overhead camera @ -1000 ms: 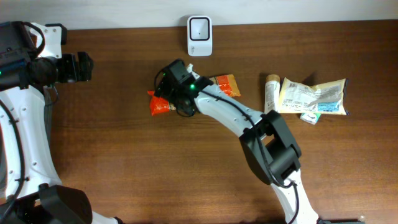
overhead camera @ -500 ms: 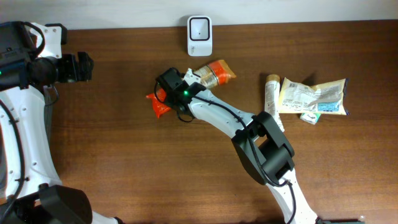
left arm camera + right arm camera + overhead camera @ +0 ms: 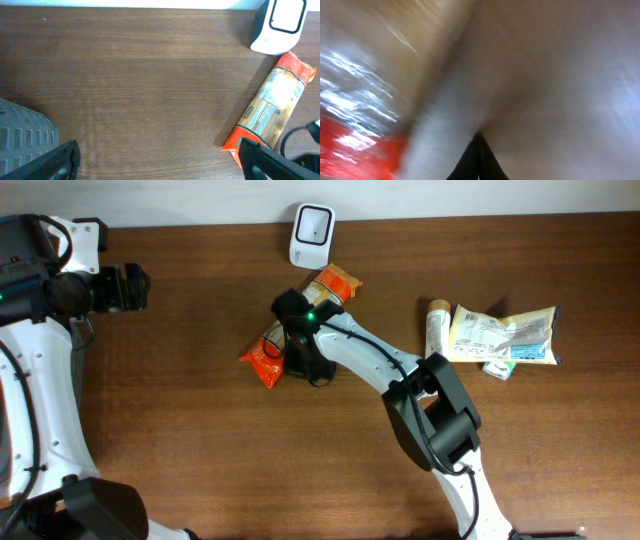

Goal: Scan the item barcode

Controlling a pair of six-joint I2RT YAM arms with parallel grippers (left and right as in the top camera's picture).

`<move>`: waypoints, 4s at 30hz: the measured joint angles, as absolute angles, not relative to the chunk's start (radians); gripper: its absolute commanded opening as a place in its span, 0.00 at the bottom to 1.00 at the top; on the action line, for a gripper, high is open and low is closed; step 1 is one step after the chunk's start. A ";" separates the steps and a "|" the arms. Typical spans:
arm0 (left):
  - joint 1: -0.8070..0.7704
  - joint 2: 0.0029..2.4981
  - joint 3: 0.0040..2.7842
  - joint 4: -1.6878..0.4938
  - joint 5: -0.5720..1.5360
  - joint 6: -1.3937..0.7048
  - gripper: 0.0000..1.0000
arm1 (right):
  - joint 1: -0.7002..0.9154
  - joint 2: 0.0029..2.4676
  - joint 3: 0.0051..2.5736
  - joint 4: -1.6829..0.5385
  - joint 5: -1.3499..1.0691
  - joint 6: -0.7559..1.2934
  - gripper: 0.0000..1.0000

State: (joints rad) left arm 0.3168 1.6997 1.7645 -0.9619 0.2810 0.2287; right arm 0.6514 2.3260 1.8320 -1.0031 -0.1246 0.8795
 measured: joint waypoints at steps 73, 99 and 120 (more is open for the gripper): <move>0.317 1.700 1.765 -0.962 0.281 0.229 0.99 | 0.387 2.226 1.711 -1.130 -0.585 0.020 0.80; 0.317 1.700 1.765 -0.962 0.281 0.229 0.99 | 0.455 2.053 1.728 -1.261 -0.236 0.283 0.04; 0.317 1.700 1.765 -0.962 0.281 0.229 0.99 | 0.868 2.187 1.782 -1.201 0.007 0.225 0.61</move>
State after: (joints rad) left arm 0.3168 1.6997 1.7645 -0.9619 0.2810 0.2287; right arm 0.8677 2.1872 1.7817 -1.2007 0.0074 0.2249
